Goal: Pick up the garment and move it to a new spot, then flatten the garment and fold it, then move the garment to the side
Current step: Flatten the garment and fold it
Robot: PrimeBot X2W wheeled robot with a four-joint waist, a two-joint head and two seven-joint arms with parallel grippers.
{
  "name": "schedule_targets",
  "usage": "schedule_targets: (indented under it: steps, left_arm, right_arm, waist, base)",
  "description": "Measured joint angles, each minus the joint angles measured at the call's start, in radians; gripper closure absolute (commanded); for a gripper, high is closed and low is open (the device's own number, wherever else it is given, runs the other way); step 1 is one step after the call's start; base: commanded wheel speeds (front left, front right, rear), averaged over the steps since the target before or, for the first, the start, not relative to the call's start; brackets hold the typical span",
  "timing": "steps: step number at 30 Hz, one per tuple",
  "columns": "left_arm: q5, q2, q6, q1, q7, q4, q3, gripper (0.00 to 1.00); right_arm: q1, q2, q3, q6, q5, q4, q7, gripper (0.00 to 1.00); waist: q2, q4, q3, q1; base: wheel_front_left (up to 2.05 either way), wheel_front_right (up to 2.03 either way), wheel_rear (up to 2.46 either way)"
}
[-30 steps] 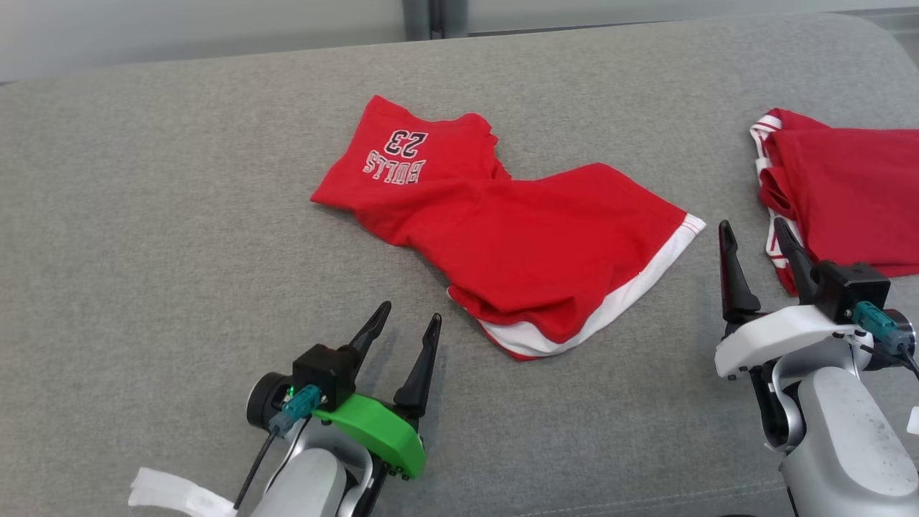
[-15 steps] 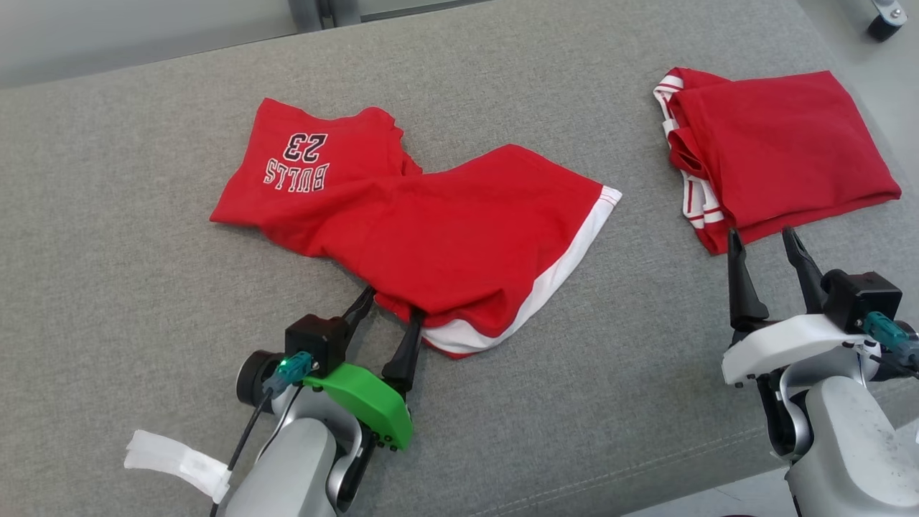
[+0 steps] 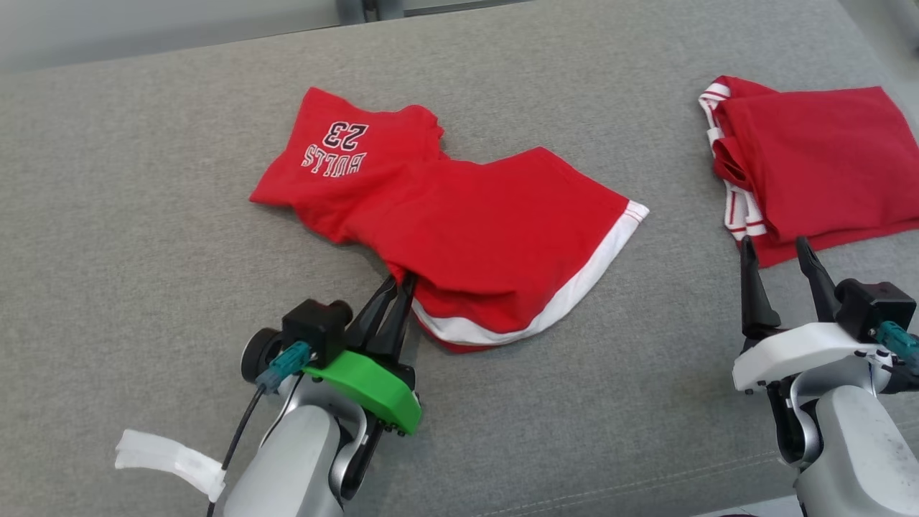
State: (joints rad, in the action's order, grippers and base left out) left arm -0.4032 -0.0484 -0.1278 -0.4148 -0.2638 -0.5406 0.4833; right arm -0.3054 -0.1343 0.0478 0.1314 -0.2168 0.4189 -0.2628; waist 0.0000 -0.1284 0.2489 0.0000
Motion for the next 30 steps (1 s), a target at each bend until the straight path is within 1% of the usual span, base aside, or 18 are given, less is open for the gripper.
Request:
schedule_targets:
  steps: [5, 6, 9, 14, 17, 20, 23, 24, 25, 30]
  left_arm:
    - [0.014, 0.001, 0.001, 0.071, 0.000, 0.097, -0.063, 1.00]
    - [0.023, 0.000, 0.002, 0.107, 0.000, 0.116, -0.081, 1.00]
    - [0.036, 0.000, 0.016, 0.156, 0.000, 0.131, -0.115, 1.00]
    - [0.043, -0.001, 0.084, 0.216, 0.000, 0.146, -0.192, 1.00]
    - [0.047, -0.001, 0.118, 0.230, 0.000, 0.130, -0.215, 1.00]
    - [0.052, -0.001, 0.139, 0.230, 0.000, 0.087, -0.230, 1.00]
    - [0.047, -0.001, 0.157, 0.222, 0.000, 0.026, -0.249, 1.00]
    - [0.045, -0.001, 0.165, 0.217, 0.000, 0.013, -0.255, 0.70]
    - [0.048, -0.001, 0.169, 0.209, 0.000, 0.003, -0.261, 0.00]
    - [0.045, -0.001, 0.169, 0.179, 0.000, 0.002, -0.261, 0.00]
  right_arm:
    - [0.021, -0.005, 0.024, 0.000, -0.003, 0.001, 0.000, 0.00]
    - [0.029, -0.003, 0.030, 0.000, -0.004, 0.002, 0.000, 0.00]
    - [0.036, 0.002, 0.035, 0.000, -0.006, 0.010, 0.000, 0.00]
    - [0.036, 0.020, 0.014, 0.000, -0.008, 0.020, 0.000, 0.00]
    - [0.031, 0.024, -0.008, 0.000, -0.007, 0.023, 0.000, 0.00]
    - [0.020, 0.024, -0.034, 0.000, -0.007, 0.028, 0.000, 0.00]
    - [0.004, 0.024, -0.059, 0.000, -0.010, 0.030, 0.000, 0.00]
    - [0.002, 0.022, -0.066, 0.000, -0.011, 0.030, 0.000, 0.00]
    - [0.000, 0.021, -0.074, 0.000, -0.012, 0.030, 0.000, 0.00]
    - [-0.016, 0.016, -0.139, 0.000, -0.030, 0.024, 0.000, 0.00]
  waist:
    - [0.0000, 0.072, -0.008, 0.0000]
    - [0.0000, 0.108, -0.013, 0.0000]
    - [0.0000, 0.167, -0.020, 0.0000]
    - [0.0000, 0.263, -0.030, 0.0000]
    - [0.0000, 0.309, -0.033, 0.0000]
    - [0.0000, 0.337, -0.034, 0.0000]
    - [0.0000, 0.335, -0.032, 0.0000]
    - [0.0000, 0.330, -0.032, 0.0000]
    - [0.0000, 0.324, -0.031, 0.0000]
    - [0.0000, 0.302, -0.020, 0.0000]
  base:
    - [0.00, 0.00, 0.00]
    - [0.00, 0.00, 0.00]
    - [0.00, 0.00, 0.00]
    - [0.00, 0.00, 0.00]
    - [0.00, 0.00, 0.00]
    - [0.00, 0.00, 0.00]
    - [0.00, 0.00, 0.00]
    - [0.00, 0.00, 0.00]
    - [0.00, 0.00, 0.00]
    - [0.00, 0.00, 0.00]
